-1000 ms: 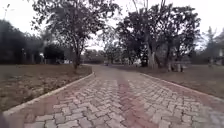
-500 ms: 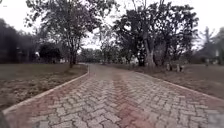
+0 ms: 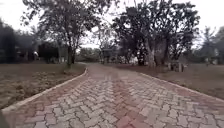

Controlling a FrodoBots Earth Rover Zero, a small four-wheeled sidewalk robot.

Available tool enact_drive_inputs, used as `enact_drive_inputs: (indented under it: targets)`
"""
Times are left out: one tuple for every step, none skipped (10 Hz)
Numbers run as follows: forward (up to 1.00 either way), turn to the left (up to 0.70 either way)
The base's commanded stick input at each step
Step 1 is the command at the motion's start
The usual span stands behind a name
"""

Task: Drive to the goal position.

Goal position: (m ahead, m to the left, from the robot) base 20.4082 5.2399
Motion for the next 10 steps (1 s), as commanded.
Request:
enact_drive_inputs:
  targets:
    - [0.70, 0.00]
    - [0.70, 0.00]
    - [0.70, 0.00]
    - [0.70, 0.00]
    - [0.70, 0.00]
    - [0.70, 0.00]
    - [0.70, 0.00]
    - [0.70, 0.00]
    - [0.69, 0.00]
    - [0.67, 0.00]
